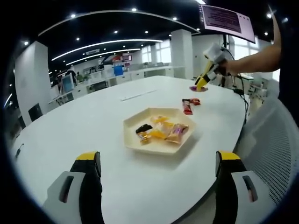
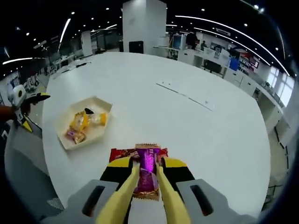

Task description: Place the target food into the container with the food tongs after gripping and lifting it, then release it inside without dropping or visibly crushing the food.

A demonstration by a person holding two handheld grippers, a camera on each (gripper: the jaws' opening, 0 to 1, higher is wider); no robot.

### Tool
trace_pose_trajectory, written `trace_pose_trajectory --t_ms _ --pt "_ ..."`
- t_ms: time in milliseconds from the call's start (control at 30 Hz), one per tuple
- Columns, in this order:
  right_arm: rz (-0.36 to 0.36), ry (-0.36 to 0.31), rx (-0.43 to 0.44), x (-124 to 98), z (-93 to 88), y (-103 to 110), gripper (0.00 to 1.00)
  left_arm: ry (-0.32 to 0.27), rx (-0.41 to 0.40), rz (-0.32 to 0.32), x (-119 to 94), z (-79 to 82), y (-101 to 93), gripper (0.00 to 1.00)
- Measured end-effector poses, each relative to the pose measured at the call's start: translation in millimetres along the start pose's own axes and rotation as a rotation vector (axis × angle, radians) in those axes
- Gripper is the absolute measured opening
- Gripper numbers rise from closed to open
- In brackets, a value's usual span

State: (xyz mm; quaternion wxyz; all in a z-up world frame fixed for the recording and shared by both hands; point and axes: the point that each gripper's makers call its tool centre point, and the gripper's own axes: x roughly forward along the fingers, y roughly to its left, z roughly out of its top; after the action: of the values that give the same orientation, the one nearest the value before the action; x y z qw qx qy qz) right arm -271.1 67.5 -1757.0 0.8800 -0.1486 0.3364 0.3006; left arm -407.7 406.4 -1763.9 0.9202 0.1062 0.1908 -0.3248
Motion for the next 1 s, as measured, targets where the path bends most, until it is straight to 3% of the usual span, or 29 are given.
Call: trace_pose_trajectory --t_ms 533,1000 --pt "0.009 -0.011 -0.039 1.7 17.8 3.8 0.23 0.001 -0.002 -0.001 0.3 -0.6 -0.3 0.98" --pt "0.078 -0.015 -0.099 21.5 38.0 43.4 0.23 -0.005 -0.004 0.001 0.1 0.9 0.2 0.98"
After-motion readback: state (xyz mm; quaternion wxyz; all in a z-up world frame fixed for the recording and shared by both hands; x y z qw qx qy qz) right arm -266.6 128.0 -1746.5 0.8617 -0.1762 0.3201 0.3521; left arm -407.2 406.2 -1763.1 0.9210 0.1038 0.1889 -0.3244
